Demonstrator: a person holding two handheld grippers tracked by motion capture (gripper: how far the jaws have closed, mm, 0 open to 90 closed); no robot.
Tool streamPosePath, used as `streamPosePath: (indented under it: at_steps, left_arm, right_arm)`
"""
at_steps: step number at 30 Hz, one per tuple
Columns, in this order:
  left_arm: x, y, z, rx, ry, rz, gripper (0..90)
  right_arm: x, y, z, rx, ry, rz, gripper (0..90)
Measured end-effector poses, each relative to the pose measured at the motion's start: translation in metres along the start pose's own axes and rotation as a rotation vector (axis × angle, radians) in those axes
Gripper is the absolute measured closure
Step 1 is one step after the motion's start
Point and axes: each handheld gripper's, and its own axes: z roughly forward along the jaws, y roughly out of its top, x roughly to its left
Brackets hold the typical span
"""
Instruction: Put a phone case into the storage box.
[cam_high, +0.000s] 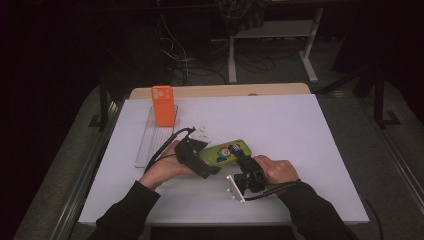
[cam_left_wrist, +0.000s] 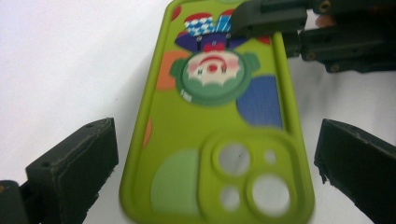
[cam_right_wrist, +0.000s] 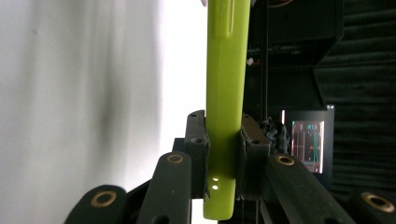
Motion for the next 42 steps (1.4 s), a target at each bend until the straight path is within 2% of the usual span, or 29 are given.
streamPosePath:
  at_steps: [3,5,6,7,8,9,10,12,13,15,16,18,19,20,21,22,23,24,25,27,28,31,33,34,35,36,42]
  left_arm:
    - [0.003,-0.002,-0.003,0.0,0.006,-0.001,0.0]
    - [0.004,-0.004,-0.003,-0.013,0.007,-0.019,0.0]
    - [0.006,-0.005,-0.004,-0.003,0.005,-0.014,0.0]
    - [0.007,-0.005,-0.005,0.012,0.006,0.0,0.0]
    - [0.007,-0.006,-0.005,0.002,0.007,-0.012,0.0]
    - [0.008,-0.006,-0.005,-0.001,0.011,-0.007,0.0]
    - [0.008,-0.007,-0.005,-0.003,0.013,-0.005,0.0]
    - [0.009,-0.007,-0.004,-0.014,0.011,-0.021,0.0]
    - [0.01,-0.008,-0.005,0.0,0.019,-0.017,0.0]
    - [0.009,-0.009,-0.003,-0.01,0.018,-0.041,0.0]
    - [0.01,-0.009,-0.003,-0.01,0.021,-0.044,0.0]
    - [0.011,-0.009,-0.003,-0.014,0.026,-0.03,0.0]
    - [0.011,-0.009,-0.003,-0.014,0.029,-0.033,0.0]
    - [0.011,-0.009,-0.003,-0.02,0.034,-0.037,0.0]
    - [0.012,-0.009,-0.004,-0.013,0.037,-0.028,0.0]
    - [0.014,-0.008,-0.006,0.003,0.039,-0.001,0.0]
    - [0.015,-0.008,-0.006,0.008,0.044,0.009,0.0]
    - [0.014,-0.008,-0.006,0.002,0.045,-0.02,0.0]
    - [0.014,-0.008,-0.006,-0.006,0.049,-0.029,0.0]
    - [0.015,-0.009,-0.006,0.002,0.052,-0.025,0.0]
    - [0.016,-0.009,-0.006,0.0,0.053,-0.027,0.0]
    - [0.015,-0.009,-0.006,0.0,0.053,-0.044,0.0]
    - [0.015,-0.009,-0.006,-0.011,0.054,-0.057,0.0]
    - [0.014,-0.009,-0.005,-0.03,0.055,-0.077,0.0]
    - [0.014,-0.009,-0.005,-0.03,0.057,-0.078,0.0]
    - [0.015,-0.009,-0.006,-0.014,0.057,-0.062,0.0]
    - [0.017,-0.008,-0.007,-0.017,0.062,-0.062,0.0]
  right_arm:
    - [-0.003,-0.004,0.001,0.012,0.007,0.027,75.9]
    - [-0.006,-0.007,0.001,0.024,0.038,0.047,75.8]
    - [-0.007,-0.009,0.001,0.025,0.044,0.063,75.9]
    - [-0.008,-0.01,0.0,0.037,0.07,0.109,75.8]
    - [-0.01,-0.011,0.001,0.034,0.086,0.132,75.8]
    - [-0.01,-0.012,0.001,0.037,0.074,0.166,75.9]
    - [-0.012,-0.014,0.002,0.029,0.093,0.194,75.9]
    - [-0.015,-0.019,0.003,0.025,0.114,0.253,75.9]
    - [-0.016,-0.02,0.003,0.028,0.122,0.283,75.9]
    - [-0.02,-0.024,0.005,0.019,0.152,0.33,75.9]
    - [-0.021,-0.025,0.005,0.017,0.16,0.371,75.8]
    - [-0.023,-0.029,0.007,0.017,0.18,0.417,75.8]
    - [-0.023,-0.03,0.007,0.018,0.195,0.472,75.9]
    - [-0.024,-0.031,0.007,0.025,0.204,0.503,75.8]
    - [-0.026,-0.033,0.008,0.021,0.221,0.545,75.8]
    - [-0.027,-0.035,0.009,0.018,0.235,0.578,75.8]
    - [-0.029,-0.036,0.01,0.016,0.243,0.596,75.8]
    - [-0.03,-0.038,0.01,0.015,0.261,0.635,75.8]
    - [-0.032,-0.041,0.01,0.008,0.264,0.652,75.8]
    - [-0.035,-0.044,0.011,0.009,0.288,0.711,75.8]
    - [-0.036,-0.046,0.011,0.002,0.304,0.759,75.8]
    - [-0.039,-0.051,0.013,-0.005,0.345,0.85,75.8]
    - [-0.041,-0.054,0.014,-0.011,0.379,0.913,75.8]
    - [-0.042,-0.056,0.015,-0.013,0.395,0.941,75.8]
    - [-0.042,-0.057,0.015,-0.018,0.405,0.971,75.8]
    - [-0.043,-0.059,0.016,-0.022,0.421,0.994,75.8]
    - [-0.045,-0.068,0.02,-0.033,0.49,1.154,75.8]
